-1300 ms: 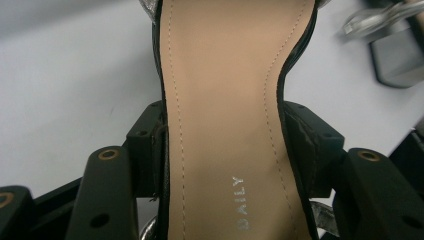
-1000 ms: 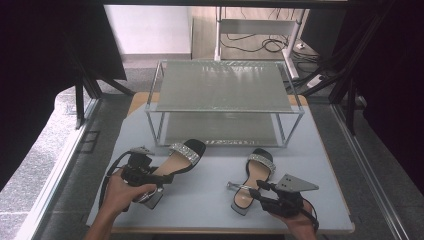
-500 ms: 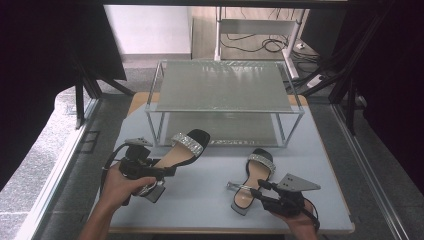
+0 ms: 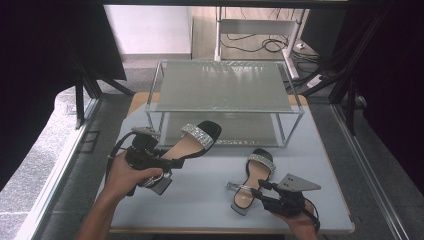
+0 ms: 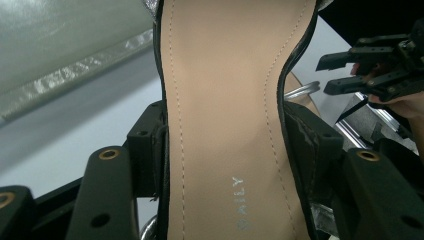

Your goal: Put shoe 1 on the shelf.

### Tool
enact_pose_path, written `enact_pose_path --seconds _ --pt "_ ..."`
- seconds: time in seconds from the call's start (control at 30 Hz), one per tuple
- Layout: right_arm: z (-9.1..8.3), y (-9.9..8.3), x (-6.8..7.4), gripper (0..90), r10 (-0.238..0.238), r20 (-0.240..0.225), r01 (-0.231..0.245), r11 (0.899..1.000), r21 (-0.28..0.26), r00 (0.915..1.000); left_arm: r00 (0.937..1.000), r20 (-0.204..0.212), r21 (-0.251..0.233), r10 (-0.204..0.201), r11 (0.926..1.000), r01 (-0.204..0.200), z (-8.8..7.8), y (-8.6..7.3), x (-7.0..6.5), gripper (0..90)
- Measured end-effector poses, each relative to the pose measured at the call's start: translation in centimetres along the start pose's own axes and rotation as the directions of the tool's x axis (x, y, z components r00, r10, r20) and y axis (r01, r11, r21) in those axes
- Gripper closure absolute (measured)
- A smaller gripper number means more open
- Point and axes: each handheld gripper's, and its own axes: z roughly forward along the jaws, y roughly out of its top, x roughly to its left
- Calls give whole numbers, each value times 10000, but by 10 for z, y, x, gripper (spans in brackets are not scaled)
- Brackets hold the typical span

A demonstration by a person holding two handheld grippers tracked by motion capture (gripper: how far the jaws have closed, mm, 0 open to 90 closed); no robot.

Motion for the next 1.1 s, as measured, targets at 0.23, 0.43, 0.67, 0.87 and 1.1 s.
enact_pose_path --seconds 0.23,0.43,0.67,0.87,1.1 --pt "-1 -1 -1 556 2 12 -2 10000 22 10000 9999 7 -80 143 9999 -143 3 12 -4 419" --pt "-1 -2 -3 556 112 -91 -112 9999 -5 9999 9993 -72 -13 358 9994 -358 6 21 -9 419" --pt "-2 -1 -4 556 321 -226 -324 9994 -115 9992 9991 68 -153 422 9990 -421 4 35 -12 419" --pt "-2 -1 -5 556 364 -217 -367 9993 -117 9991 9986 215 -182 487 9987 -483 4 48 -15 419" --pt "-3 -2 -6 556 311 -210 -314 9994 -142 9993 9985 315 -257 442 9987 -434 4 65 -15 420"
